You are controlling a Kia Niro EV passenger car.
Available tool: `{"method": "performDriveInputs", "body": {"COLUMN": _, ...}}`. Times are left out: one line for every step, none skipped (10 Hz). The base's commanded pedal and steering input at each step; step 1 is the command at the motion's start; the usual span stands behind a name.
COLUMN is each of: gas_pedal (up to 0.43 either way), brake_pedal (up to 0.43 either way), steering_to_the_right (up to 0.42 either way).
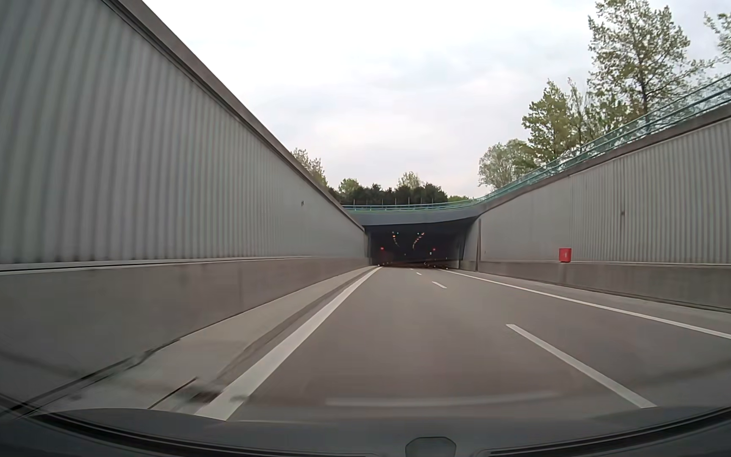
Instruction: Follow the waypoints while adhering to traffic rules and regulations
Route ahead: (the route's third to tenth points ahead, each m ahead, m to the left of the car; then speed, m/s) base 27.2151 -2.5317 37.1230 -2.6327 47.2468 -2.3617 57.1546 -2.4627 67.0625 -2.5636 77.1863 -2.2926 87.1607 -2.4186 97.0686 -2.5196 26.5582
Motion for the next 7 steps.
{"method": "performDriveInputs", "body": {"gas_pedal": 0.130, "brake_pedal": 0.000, "steering_to_the_right": 0.000}}
{"method": "performDriveInputs", "body": {"gas_pedal": 0.130, "brake_pedal": 0.000, "steering_to_the_right": 0.000}}
{"method": "performDriveInputs", "body": {"gas_pedal": 0.130, "brake_pedal": 0.000, "steering_to_the_right": 0.000}}
{"method": "performDriveInputs", "body": {"gas_pedal": 0.118, "brake_pedal": 0.000, "steering_to_the_right": 0.001}}
{"method": "performDriveInputs", "body": {"gas_pedal": 0.110, "brake_pedal": 0.000, "steering_to_the_right": 0.001}}
{"method": "performDriveInputs", "body": {"gas_pedal": 0.110, "brake_pedal": 0.000, "steering_to_the_right": 0.001}}
{"method": "performDriveInputs", "body": {"gas_pedal": 0.110, "brake_pedal": 0.000, "steering_to_the_right": 0.001}}
